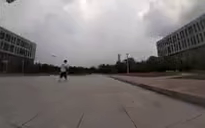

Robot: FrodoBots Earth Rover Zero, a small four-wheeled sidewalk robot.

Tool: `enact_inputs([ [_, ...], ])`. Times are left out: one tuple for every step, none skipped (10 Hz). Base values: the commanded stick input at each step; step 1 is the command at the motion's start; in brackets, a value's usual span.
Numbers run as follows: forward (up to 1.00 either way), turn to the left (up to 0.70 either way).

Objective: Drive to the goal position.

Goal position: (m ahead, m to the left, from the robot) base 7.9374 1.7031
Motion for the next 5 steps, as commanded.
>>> enact_inputs([
  [0.7, 0.0],
  [0.7, 0.0],
  [0.7, 0.0],
  [0.7, 0.0],
  [0.7, 0.0],
])
